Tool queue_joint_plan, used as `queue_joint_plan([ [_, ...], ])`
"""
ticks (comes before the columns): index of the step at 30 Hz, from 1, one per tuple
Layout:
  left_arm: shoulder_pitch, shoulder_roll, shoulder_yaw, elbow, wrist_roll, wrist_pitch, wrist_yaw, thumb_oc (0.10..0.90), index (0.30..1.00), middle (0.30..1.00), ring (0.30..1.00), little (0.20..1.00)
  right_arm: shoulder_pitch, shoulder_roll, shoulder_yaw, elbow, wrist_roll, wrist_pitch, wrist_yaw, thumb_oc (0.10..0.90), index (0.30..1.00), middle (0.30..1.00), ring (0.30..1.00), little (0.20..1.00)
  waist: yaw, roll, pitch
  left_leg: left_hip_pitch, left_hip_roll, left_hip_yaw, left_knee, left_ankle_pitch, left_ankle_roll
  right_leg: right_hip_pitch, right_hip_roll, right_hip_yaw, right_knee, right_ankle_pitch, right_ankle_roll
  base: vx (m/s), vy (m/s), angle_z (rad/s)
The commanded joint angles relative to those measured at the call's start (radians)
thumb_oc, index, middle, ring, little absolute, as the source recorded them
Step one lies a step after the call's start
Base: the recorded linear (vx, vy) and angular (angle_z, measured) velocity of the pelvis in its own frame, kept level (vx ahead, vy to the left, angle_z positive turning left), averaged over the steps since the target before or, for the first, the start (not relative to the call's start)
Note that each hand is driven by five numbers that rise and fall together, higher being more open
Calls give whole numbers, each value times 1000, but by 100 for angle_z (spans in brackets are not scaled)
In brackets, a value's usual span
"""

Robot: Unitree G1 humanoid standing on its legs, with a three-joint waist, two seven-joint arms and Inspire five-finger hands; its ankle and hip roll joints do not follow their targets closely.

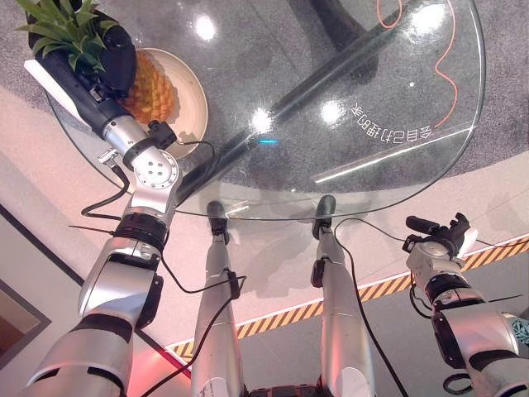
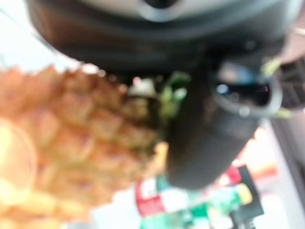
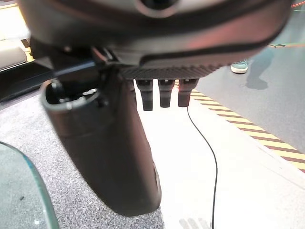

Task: Pick up the fruit to the plate

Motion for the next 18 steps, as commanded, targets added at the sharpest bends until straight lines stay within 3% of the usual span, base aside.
queue_joint_plan([
  [1,-104,83,26,-62,70,-124,24,446,596,596,596,546,28,-50,19,40,-13,-22,-52,800,900,900,900,900,30,-28,-24,-36,-7,-12,91,-111,-8,10,46,-26,-5,-34,-9,0,0,0],
  [11,-79,77,31,-106,93,-135,32,468,615,615,615,568,23,-55,10,42,-16,-24,-57,800,900,900,900,900,39,-21,-24,-38,-12,-16,94,-114,-5,8,40,-31,-3,-31,-6,0,0,0],
  [15,-70,74,31,-121,91,-137,27,545,681,681,681,645,23,-56,9,43,-19,-27,-60,800,900,900,900,900,45,-19,-24,-39,-15,-17,97,-115,-4,9,38,-33,-4,-31,-5,0,1,2],
  [16,-65,73,32,-123,95,-138,25,602,731,731,731,702,24,-59,7,43,-17,-26,-58,800,900,900,900,900,45,-20,-24,-39,-16,-18,99,-115,-4,9,37,-34,-2,-30,-5,4,-6,5],
  [18,-57,69,35,-128,101,-139,24,591,721,721,721,691,24,-56,6,42,-19,-25,-60,800,900,900,900,900,48,-22,-24,-40,-16,-21,100,-116,-4,9,37,-36,-1,-30,-4,5,-14,6],
])
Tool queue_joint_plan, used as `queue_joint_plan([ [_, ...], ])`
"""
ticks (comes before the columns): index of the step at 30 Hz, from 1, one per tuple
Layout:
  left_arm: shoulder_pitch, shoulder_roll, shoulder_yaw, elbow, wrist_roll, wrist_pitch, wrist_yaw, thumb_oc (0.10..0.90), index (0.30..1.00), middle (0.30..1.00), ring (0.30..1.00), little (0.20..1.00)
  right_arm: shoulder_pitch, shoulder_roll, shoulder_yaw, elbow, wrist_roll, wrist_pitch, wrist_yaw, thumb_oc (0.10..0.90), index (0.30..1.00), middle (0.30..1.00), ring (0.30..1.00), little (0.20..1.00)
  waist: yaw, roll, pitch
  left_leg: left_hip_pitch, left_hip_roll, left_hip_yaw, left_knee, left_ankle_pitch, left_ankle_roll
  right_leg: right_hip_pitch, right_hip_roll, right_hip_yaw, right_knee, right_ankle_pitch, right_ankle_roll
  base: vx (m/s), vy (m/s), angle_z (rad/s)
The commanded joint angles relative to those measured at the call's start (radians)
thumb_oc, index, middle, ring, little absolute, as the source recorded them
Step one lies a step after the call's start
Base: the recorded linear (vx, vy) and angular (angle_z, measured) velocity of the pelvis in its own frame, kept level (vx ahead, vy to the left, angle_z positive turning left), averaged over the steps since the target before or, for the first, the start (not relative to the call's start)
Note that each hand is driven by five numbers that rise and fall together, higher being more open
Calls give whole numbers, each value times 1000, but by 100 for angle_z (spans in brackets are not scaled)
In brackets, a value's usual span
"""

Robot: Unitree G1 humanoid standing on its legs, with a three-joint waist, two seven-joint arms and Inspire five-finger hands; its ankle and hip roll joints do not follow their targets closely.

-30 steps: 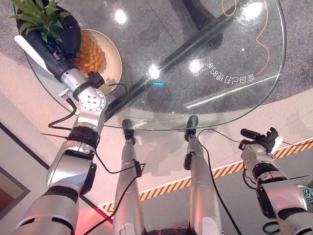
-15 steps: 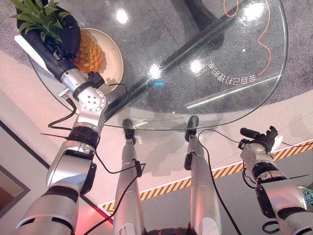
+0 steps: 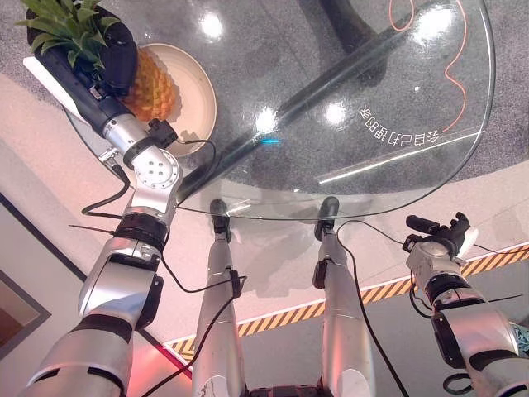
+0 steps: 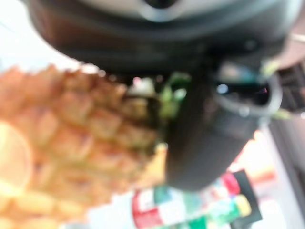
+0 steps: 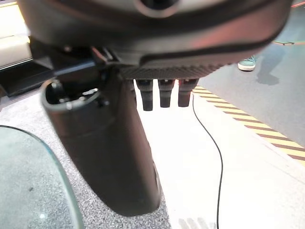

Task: Pick up the fruit to the plate

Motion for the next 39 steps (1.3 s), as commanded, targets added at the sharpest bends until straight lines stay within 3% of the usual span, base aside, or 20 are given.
queue_joint_plan([
  [1,-62,68,36,-88,97,-135,22,569,702,702,702,669,25,-54,7,40,-16,-16,-63,800,900,900,900,900,26,-23,-24,-29,-16,-2,98,-120,0,9,38,-18,-3,-29,-3,5,-20,5],
  [15,-15,54,47,-123,92,-154,-8,484,629,629,629,584,35,-56,0,31,-11,-14,-68,800,900,900,900,900,32,-24,-24,-30,-16,-5,94,-120,2,7,38,-23,-5,-25,-2,0,0,0],
  [21,-4,51,46,-136,90,-161,-18,575,707,707,707,675,39,-58,-2,31,-12,-19,-68,800,900,900,900,900,33,-23,-24,-31,-15,-4,95,-119,2,7,35,-24,-7,-23,0,0,0,0],
  [39,19,35,56,-161,91,-183,-22,676,794,794,794,776,38,-67,-8,24,-17,-14,-74,800,900,900,900,900,37,-24,-24,-38,-18,-7,101,-118,3,3,33,-27,-5,-18,1,0,0,0],
])
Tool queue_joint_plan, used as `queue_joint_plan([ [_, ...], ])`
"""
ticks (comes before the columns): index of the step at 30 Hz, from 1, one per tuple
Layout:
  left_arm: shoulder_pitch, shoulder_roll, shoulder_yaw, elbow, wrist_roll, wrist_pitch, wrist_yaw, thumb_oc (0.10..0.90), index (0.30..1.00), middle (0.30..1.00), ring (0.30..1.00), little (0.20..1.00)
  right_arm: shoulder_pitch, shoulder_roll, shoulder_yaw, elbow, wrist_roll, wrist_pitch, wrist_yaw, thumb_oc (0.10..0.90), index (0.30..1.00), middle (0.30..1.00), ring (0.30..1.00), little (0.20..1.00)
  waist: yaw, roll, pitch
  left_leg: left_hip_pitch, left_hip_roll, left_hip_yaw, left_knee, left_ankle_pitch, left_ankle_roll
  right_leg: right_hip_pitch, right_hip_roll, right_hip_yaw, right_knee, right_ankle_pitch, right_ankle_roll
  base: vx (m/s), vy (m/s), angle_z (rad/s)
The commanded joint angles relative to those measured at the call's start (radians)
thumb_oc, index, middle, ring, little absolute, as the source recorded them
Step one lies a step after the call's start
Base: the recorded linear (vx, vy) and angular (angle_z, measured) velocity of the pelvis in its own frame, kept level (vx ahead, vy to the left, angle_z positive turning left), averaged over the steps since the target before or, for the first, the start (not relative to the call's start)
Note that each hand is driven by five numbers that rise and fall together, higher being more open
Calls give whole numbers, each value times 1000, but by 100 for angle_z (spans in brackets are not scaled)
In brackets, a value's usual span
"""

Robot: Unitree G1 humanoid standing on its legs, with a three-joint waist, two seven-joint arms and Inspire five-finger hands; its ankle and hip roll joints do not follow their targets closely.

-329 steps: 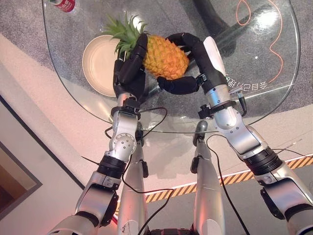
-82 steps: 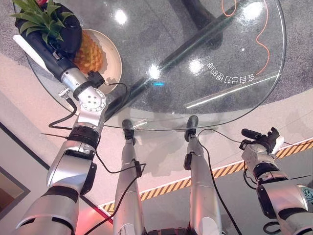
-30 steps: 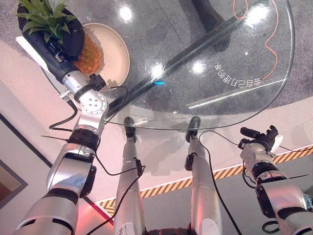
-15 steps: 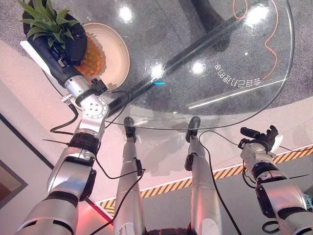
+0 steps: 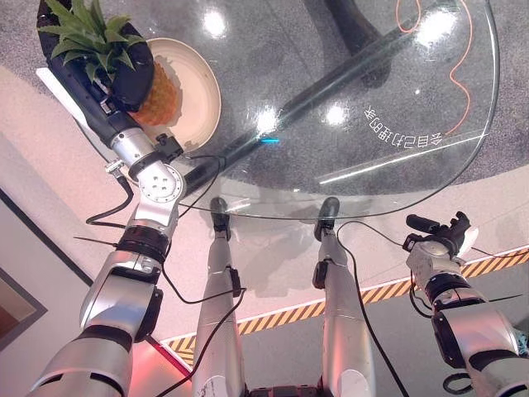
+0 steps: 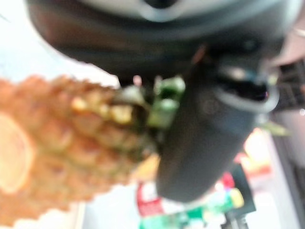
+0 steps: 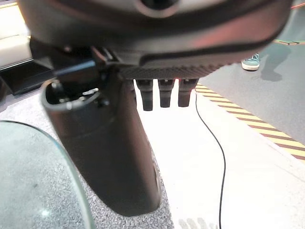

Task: Pick up the fruit to the plate

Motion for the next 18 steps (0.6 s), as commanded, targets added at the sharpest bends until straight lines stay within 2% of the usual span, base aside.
queue_joint_plan([
  [1,-64,43,55,-104,72,-148,19,676,794,794,794,776,38,-67,-6,28,-17,-14,-73,800,900,900,900,900,24,-24,-24,-35,-18,-3,101,-122,3,2,33,-23,-5,-18,1,0,0,0],
  [2,-64,43,55,-104,72,-148,19,676,794,794,794,776,38,-67,-6,28,-17,-14,-73,800,900,900,900,900,24,-24,-24,-35,-18,-3,101,-122,3,2,33,-23,-5,-18,1,0,0,0],
  [5,-48,41,62,-116,68,-152,20,748,855,855,855,848,43,-68,-6,26,-18,-16,-75,800,900,900,900,900,28,-26,-24,-34,-18,-4,101,-122,3,5,30,-26,-10,-13,3,0,0,0],
  [7,-38,41,67,-117,68,-158,19,759,865,865,865,859,46,-68,-7,24,-20,-17,-76,800,900,900,900,900,30,-26,-24,-34,-17,-4,102,-121,3,6,28,-28,-12,-11,4,0,0,0],
  [8,-37,42,68,-118,67,-157,19,800,900,900,900,900,45,-69,-8,25,-20,-16,-74,800,900,900,900,900,30,-27,-24,-34,-17,-4,102,-121,3,6,27,-29,-12,-10,5,0,0,0],
  [18,-20,41,72,-138,89,-146,18,800,900,900,900,900,43,-66,-10,21,-15,-14,-76,800,900,900,900,900,38,-31,-24,-42,-17,-9,112,-127,5,3,24,-37,-11,-8,8,0,0,0],
])
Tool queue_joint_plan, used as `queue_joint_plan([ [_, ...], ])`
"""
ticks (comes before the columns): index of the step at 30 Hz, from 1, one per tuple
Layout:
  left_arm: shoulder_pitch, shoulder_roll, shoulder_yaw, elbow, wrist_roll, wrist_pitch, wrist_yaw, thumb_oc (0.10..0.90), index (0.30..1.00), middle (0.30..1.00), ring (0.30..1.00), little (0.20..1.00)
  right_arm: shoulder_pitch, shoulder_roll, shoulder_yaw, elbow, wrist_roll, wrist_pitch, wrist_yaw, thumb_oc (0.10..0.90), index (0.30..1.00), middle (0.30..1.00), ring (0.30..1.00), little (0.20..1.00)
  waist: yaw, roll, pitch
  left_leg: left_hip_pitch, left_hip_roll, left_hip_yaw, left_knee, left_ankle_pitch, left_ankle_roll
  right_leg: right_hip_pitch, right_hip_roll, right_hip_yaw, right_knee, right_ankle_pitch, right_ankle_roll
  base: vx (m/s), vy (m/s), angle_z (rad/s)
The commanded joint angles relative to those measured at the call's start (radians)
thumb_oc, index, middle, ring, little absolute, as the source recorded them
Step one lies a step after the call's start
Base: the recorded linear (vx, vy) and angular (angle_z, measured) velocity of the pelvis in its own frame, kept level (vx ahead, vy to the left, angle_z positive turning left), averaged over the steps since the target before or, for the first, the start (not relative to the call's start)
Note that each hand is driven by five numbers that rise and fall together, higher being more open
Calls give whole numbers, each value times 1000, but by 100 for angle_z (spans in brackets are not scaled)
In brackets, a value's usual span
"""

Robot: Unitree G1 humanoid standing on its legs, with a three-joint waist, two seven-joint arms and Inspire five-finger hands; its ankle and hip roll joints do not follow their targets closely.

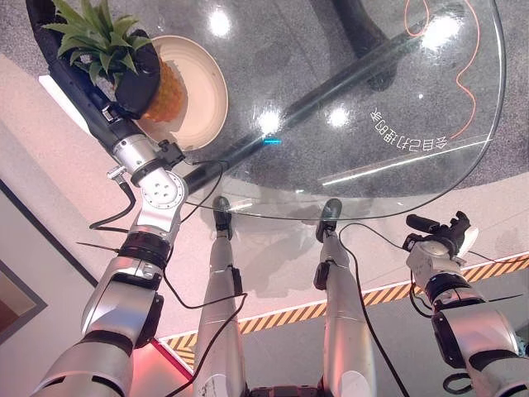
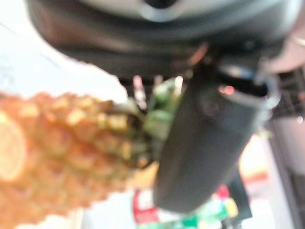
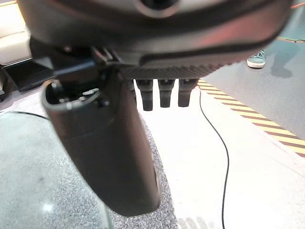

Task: Pick up the fruit to the plate

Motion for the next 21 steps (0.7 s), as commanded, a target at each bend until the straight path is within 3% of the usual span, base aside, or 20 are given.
queue_joint_plan([
  [1,-58,48,69,-91,84,-120,17,800,900,900,900,900,44,-66,-10,22,-15,-14,-76,800,900,900,900,900,25,-30,-24,-39,-18,1,112,-129,6,0,25,-30,-11,-8,8,0,0,0],
  [21,27,41,86,-123,135,-133,62,800,900,900,900,900,74,-71,-22,19,-10,-26,-72,800,900,900,900,900,40,-24,-24,-37,-20,-5,115,-133,9,2,19,-39,-7,-9,9,0,0,0],
])
